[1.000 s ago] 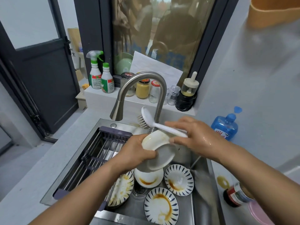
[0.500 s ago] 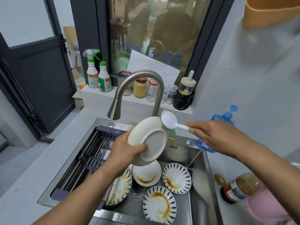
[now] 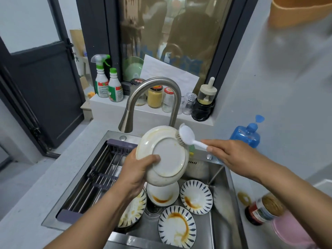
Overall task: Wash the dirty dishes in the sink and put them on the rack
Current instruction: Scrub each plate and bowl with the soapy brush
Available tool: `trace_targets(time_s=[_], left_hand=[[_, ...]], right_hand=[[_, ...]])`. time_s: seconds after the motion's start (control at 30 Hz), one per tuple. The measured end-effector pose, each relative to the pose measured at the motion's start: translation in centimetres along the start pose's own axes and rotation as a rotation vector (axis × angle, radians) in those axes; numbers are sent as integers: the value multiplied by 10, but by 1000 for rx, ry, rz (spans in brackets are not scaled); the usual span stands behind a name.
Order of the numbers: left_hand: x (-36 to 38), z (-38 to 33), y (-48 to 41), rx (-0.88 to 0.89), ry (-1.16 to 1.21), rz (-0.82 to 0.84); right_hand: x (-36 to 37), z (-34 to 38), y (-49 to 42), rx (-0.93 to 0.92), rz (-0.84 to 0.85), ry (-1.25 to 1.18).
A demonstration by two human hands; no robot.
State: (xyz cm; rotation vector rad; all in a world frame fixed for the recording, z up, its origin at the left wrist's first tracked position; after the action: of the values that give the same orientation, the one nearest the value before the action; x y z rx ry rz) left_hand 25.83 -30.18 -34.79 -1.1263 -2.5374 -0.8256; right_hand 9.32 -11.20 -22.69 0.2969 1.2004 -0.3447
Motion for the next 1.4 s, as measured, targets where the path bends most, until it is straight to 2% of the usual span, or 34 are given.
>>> trace_targets(time_s=[0.2, 0.37, 0.5, 0.6, 0.8, 0.9, 0.97, 1.1, 1.23, 1.4], left_hand=[[13, 0, 1, -5, 151, 140], [37, 6, 10, -53, 86, 288], [34, -12, 11, -3, -291, 262], [47, -13, 10, 21, -535, 299], [31, -10, 2, 95, -597, 97], [21, -7, -2, 87, -575, 59], [19, -8, -2, 96, -537, 56], [7, -9, 0, 88, -388, 41], [-7, -6, -5, 35, -100, 6], [-6, 3, -10, -43, 241, 93]], right_hand=[[6, -3, -9, 81, -233, -540], [17, 16, -23, 35, -231, -699], [15, 23, -24, -60, -86, -606], [17, 41, -30, -125, 8, -433], [-19, 64, -28, -240, -26, 249], [-20, 85, -18, -337, 27, 430], [-15, 88, -16, -348, 57, 466], [-30, 48, -22, -155, 31, 248], [-22, 1, -16, -54, -11, -23], [-5, -15, -4, -25, -23, -106]])
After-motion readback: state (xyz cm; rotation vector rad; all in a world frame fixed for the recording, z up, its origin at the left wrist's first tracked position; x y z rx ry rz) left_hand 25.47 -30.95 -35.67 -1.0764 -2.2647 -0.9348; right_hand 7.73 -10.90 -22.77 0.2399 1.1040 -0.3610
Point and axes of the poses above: each hand's wrist, its own y-axis away from the middle knuckle, its own x-axis out of the palm, z = x × y, the point moved 9 cm from there along -y, towards the middle knuckle, and after that the axes turned 12 degrees about -x, right-handed, at the moved point
